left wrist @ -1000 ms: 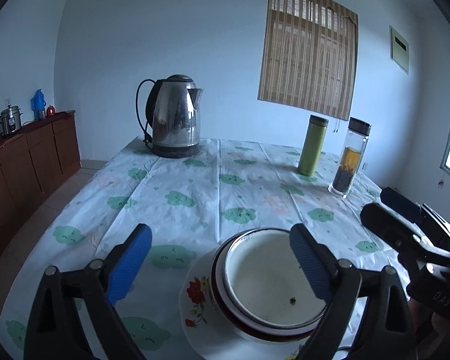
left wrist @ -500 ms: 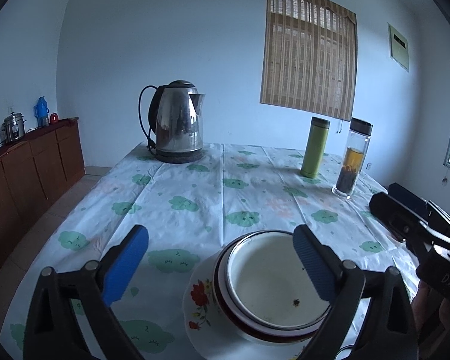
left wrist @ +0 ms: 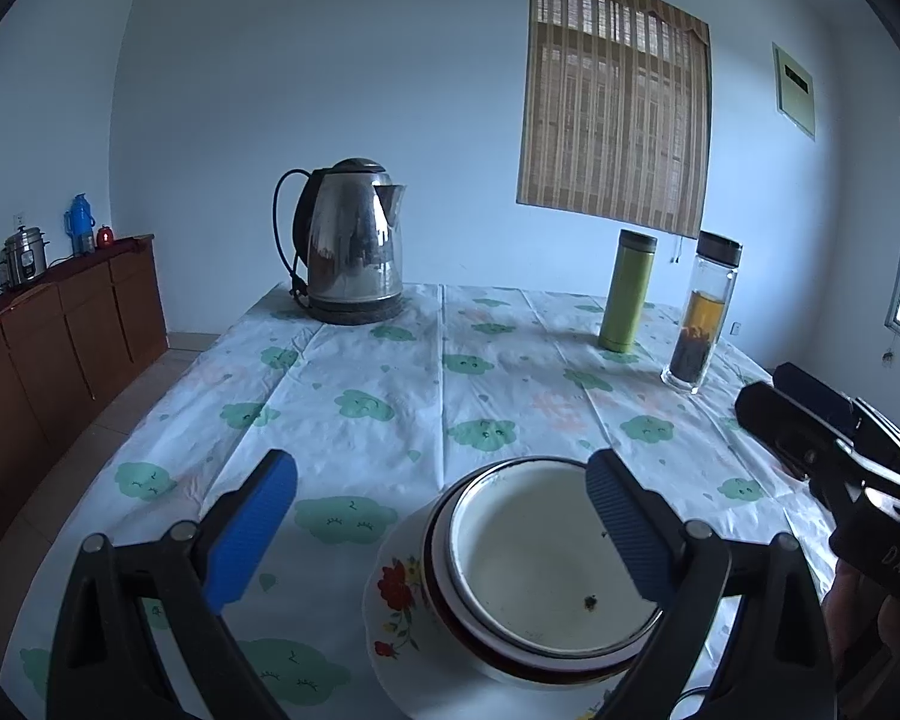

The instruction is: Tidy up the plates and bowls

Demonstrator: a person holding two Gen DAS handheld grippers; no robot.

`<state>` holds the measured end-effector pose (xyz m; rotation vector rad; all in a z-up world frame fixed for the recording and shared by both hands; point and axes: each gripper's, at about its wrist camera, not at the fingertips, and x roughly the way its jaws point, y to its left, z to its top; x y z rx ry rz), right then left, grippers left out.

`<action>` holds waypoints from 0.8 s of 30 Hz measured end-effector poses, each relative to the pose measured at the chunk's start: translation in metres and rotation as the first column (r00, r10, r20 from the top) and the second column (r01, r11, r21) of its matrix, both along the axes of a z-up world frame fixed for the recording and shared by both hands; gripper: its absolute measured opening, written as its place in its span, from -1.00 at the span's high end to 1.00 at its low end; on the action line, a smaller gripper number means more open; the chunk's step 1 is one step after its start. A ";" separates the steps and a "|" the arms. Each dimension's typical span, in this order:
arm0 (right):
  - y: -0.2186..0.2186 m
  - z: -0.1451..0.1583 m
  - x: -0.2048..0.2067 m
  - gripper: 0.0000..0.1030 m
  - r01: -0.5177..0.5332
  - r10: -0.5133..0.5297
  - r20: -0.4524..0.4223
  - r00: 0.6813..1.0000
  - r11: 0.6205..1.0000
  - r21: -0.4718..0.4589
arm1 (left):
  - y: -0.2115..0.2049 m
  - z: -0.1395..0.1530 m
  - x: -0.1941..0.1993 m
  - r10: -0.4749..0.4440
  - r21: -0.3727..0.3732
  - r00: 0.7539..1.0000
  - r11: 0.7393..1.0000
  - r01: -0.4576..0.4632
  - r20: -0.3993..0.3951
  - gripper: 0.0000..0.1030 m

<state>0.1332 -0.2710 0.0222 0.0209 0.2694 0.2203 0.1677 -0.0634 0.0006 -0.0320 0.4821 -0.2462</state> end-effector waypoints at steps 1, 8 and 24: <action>0.000 0.000 0.000 -0.42 0.001 -0.001 0.001 1.000 1.000 -0.001 | 0.000 0.000 0.000 0.000 0.003 1.000 1.000 0.000 -0.001 -0.92; 0.000 0.001 -0.001 -0.42 0.005 -0.005 0.009 1.000 1.000 0.000 | -0.003 0.000 0.000 -0.009 0.014 1.000 1.000 0.009 -0.007 -0.97; 0.001 0.000 -0.001 -0.42 0.016 -0.016 0.014 1.000 1.000 -0.015 | -0.003 0.003 -0.001 0.007 0.026 1.000 1.000 -0.007 0.010 -0.99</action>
